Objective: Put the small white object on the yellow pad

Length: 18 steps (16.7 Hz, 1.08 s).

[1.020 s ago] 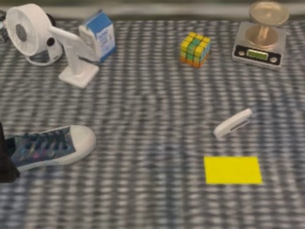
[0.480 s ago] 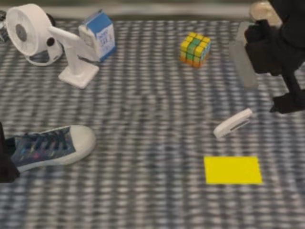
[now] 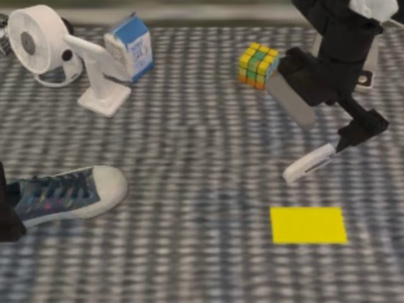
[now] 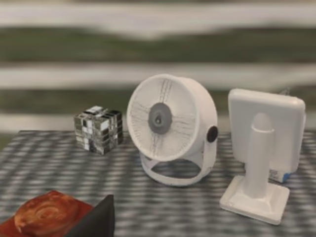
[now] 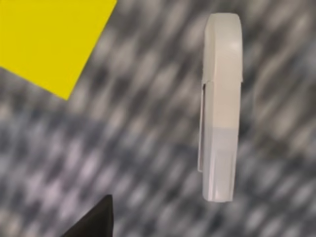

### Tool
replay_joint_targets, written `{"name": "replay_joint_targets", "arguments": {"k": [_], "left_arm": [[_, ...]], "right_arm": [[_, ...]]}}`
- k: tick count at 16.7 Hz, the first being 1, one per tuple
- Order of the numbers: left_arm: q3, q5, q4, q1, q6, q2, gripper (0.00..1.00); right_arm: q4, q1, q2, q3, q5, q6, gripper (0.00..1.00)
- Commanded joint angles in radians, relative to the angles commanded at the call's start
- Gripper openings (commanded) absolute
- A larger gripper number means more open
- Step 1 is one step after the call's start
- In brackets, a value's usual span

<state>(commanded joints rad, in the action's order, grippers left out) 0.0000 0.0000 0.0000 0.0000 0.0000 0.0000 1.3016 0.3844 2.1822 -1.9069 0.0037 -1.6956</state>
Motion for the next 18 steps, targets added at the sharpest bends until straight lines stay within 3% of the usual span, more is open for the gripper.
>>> {"name": "replay_joint_targets", "arguments": {"k": [6,13,18], "left_arm": [[0.000,0.000,0.000,0.000,0.000,0.000,1.00],[0.000,0.000,0.000,0.000,0.000,0.000,1.00],[0.000,0.000,0.000,0.000,0.000,0.000,1.00]], "right_arm": [[-0.018,-0.003,0.002,0.018,0.000,0.000,1.00],[-0.302,0.001,0.070,0.223,0.001,0.003,1.00],[-0.350,0.002,0.085,0.265,0.001,0.003,1.00]]}}
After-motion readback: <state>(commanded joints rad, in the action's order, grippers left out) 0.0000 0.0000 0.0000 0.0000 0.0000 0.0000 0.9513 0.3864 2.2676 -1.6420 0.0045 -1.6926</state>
